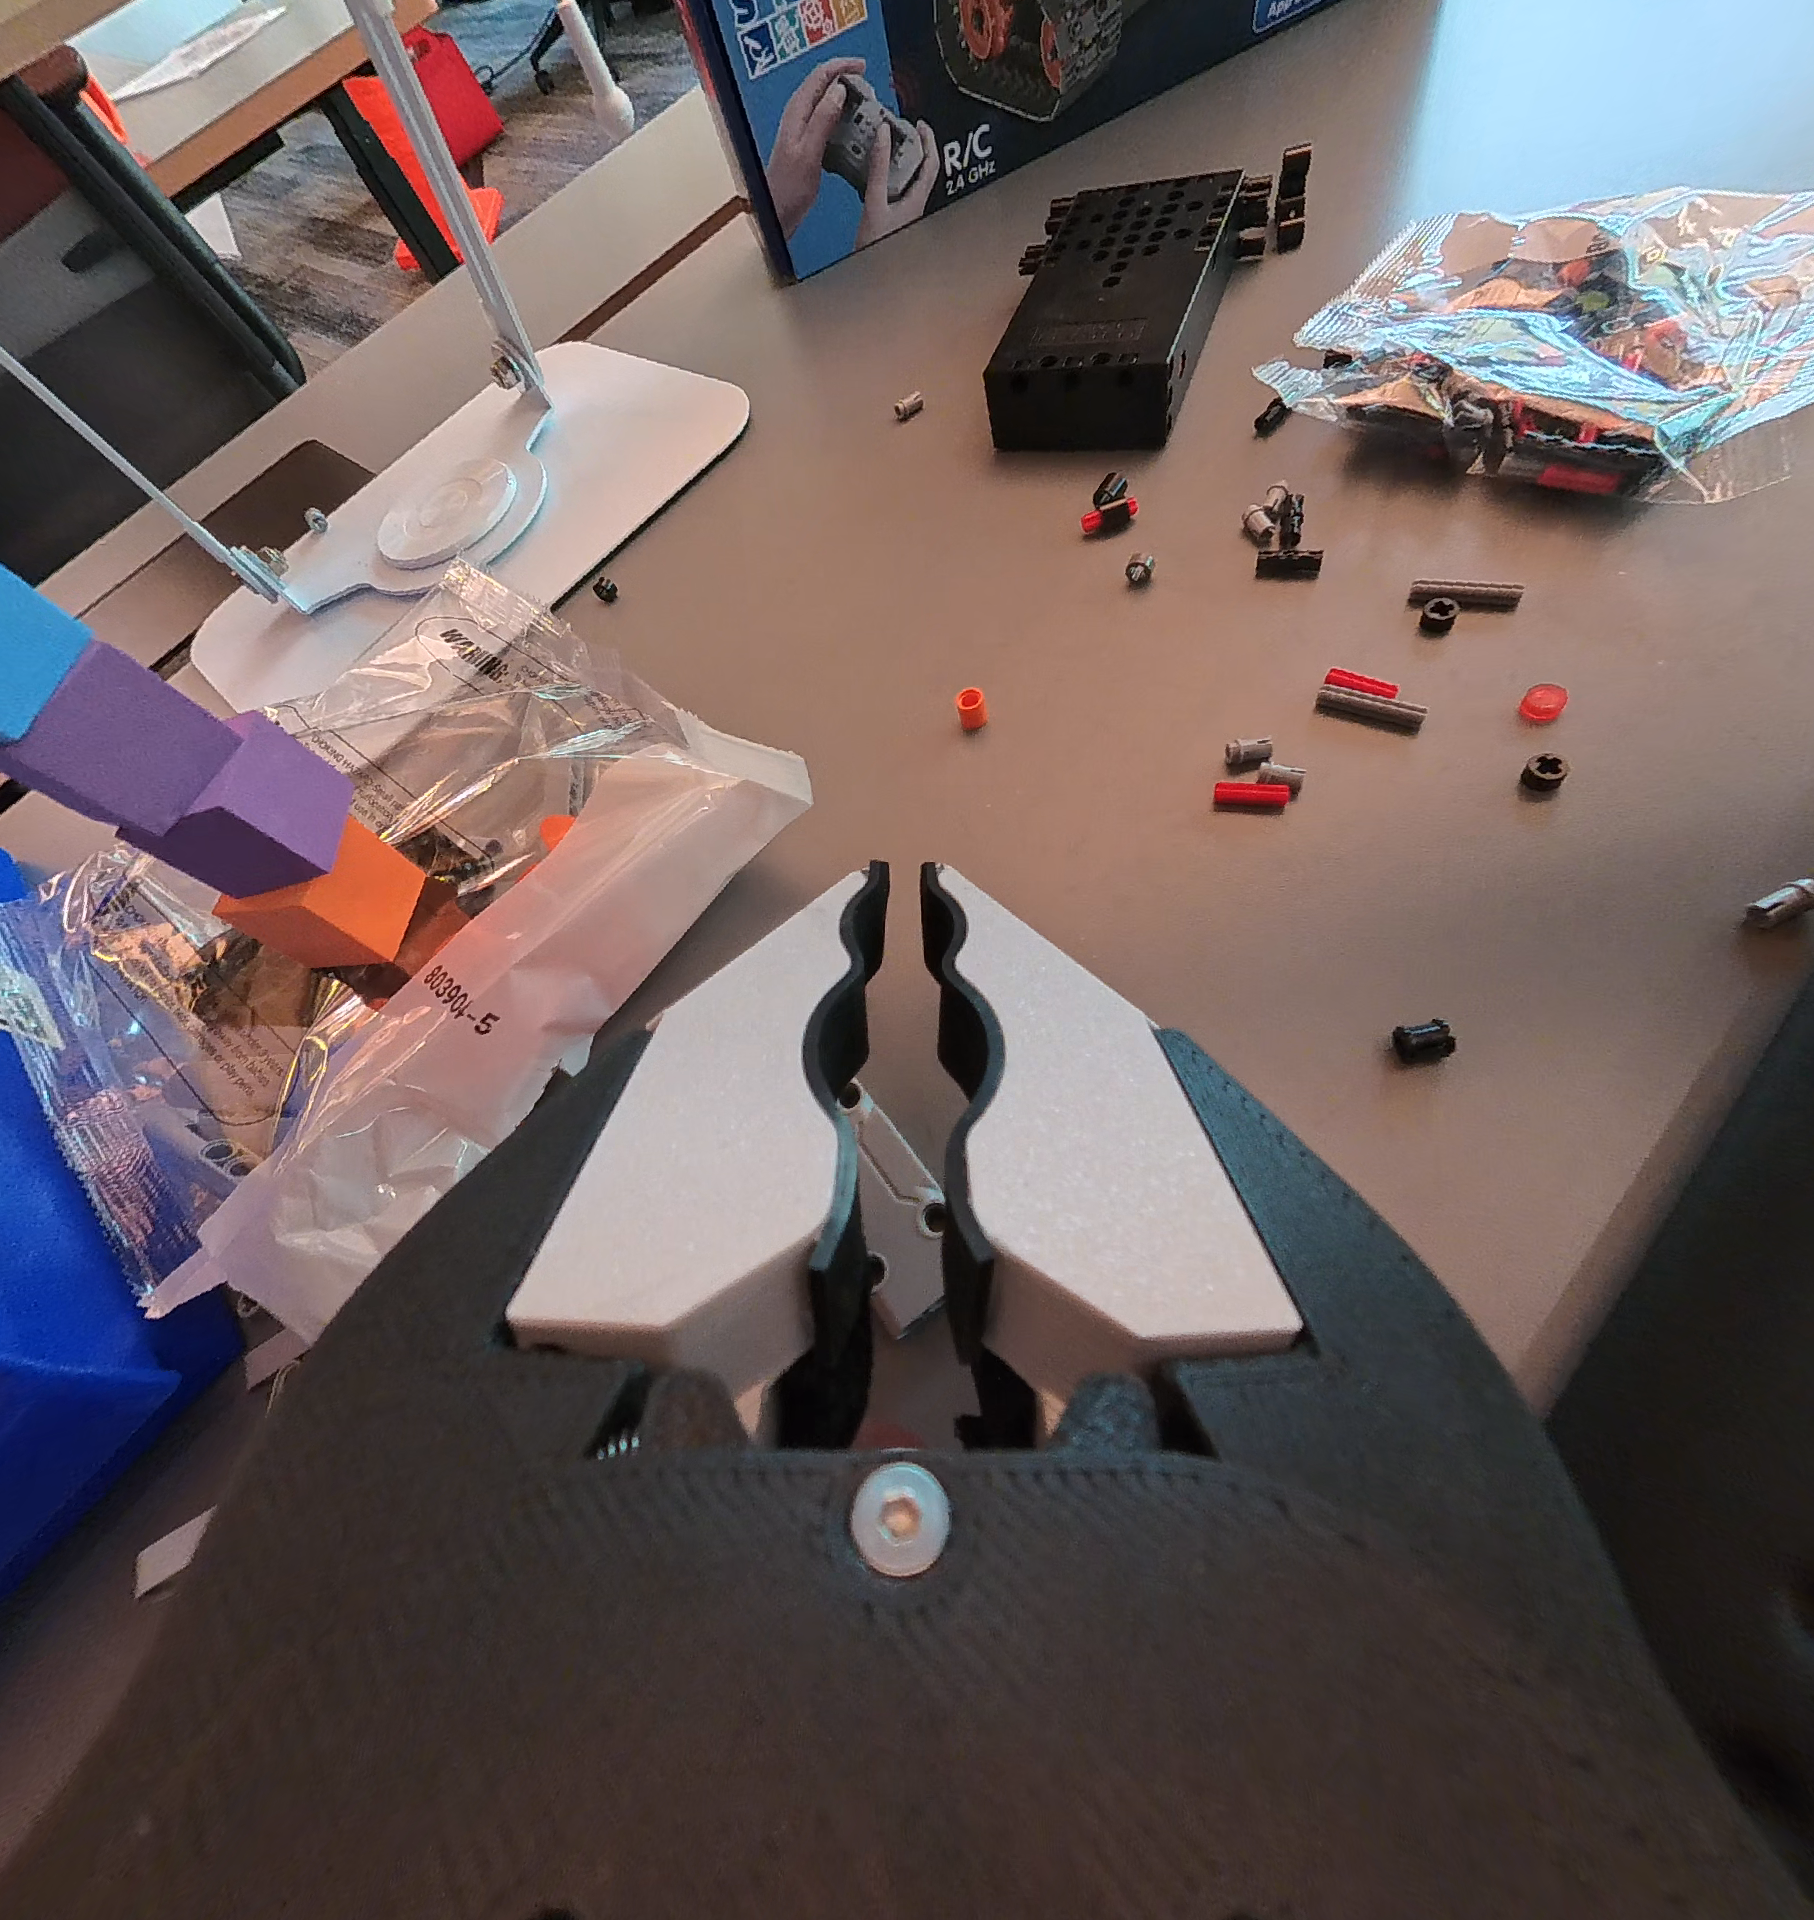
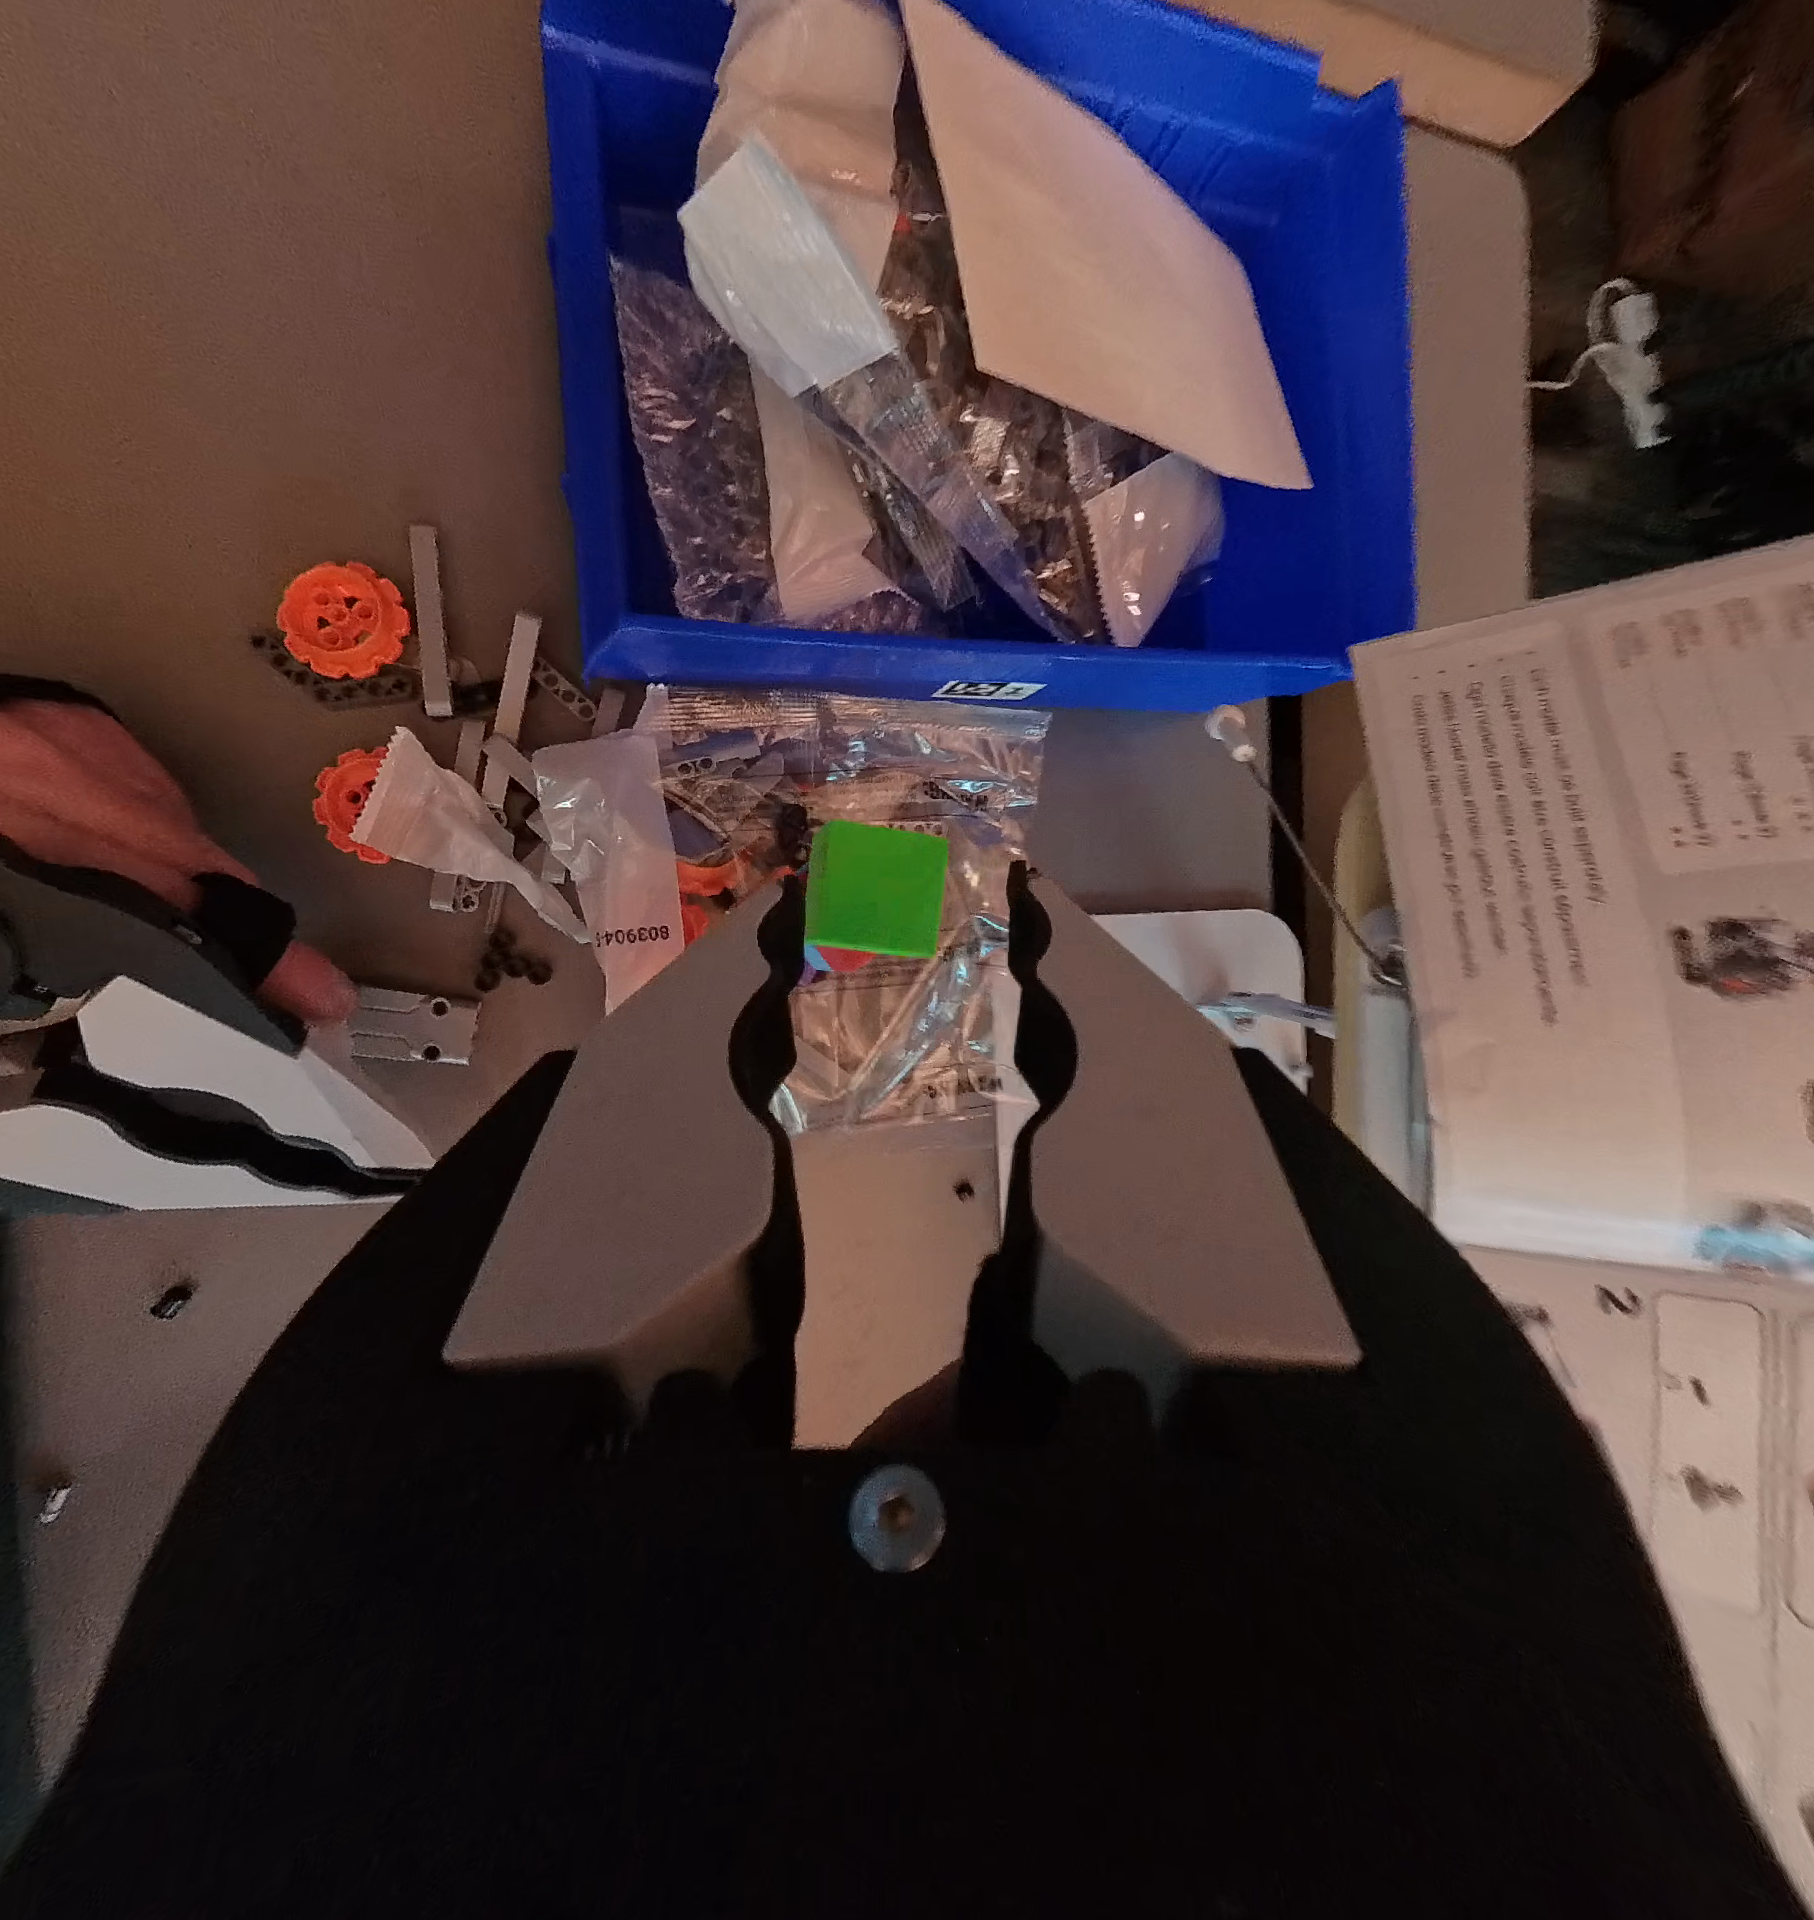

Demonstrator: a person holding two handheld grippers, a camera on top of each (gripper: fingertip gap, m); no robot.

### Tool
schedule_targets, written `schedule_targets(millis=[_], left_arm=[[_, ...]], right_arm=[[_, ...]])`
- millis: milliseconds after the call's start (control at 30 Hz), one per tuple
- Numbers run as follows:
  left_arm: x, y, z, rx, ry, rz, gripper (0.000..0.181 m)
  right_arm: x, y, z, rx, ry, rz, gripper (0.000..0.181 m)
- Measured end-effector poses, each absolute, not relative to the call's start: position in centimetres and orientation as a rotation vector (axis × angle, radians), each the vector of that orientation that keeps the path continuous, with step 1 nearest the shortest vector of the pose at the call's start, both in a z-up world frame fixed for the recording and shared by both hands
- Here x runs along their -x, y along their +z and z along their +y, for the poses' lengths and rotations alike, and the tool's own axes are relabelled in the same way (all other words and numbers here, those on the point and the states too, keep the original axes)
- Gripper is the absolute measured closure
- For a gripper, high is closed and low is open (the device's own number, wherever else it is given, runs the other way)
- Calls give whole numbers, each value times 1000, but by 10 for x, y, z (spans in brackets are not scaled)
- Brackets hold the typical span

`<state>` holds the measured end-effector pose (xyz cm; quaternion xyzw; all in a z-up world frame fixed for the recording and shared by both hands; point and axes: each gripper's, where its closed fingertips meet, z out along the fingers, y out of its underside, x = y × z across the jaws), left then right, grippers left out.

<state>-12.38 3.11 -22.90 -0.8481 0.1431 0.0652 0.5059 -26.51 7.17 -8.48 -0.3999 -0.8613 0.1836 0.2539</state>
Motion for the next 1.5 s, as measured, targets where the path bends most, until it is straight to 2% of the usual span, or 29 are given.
schedule_targets(millis=[200, 367, 633, 867, 1100, 1167, 1233, 1367, 1500], left_arm=[[125, -226, 29, 2038, 171, 343, 176], [123, -225, 28, 2034, 183, 361, 176], [122, -223, 29, 2026, 180, 355, 175], [129, -222, 30, 2024, 171, 304, 176], [131, -227, 32, 2042, 177, 301, 176], [132, -227, 32, 2040, 175, 297, 176], [132, -226, 32, 2040, 176, 295, 176], [132, -227, 32, 2043, 176, 300, 176], [132, -227, 33, 2043, 178, 301, 177]], right_arm=[[193, -37, 87, 1041, 530, -2144, 139], [74, -44, 161, 1224, 402, -1947, 137], [-144, -127, 316, 1778, 140, -1568, 134], [-245, -217, 392, 2139, 94, -1333, 133], [-267, -256, 413, 2219, 82, -1312, 145], [-265, -259, 414, 2221, 100, -1309, 155], [-262, -256, 410, 2210, 122, -1311, 155], [-233, -222, 386, 2091, 177, -1376, 156], [-160, -155, 331, 1849, 339, -1495, 156]])
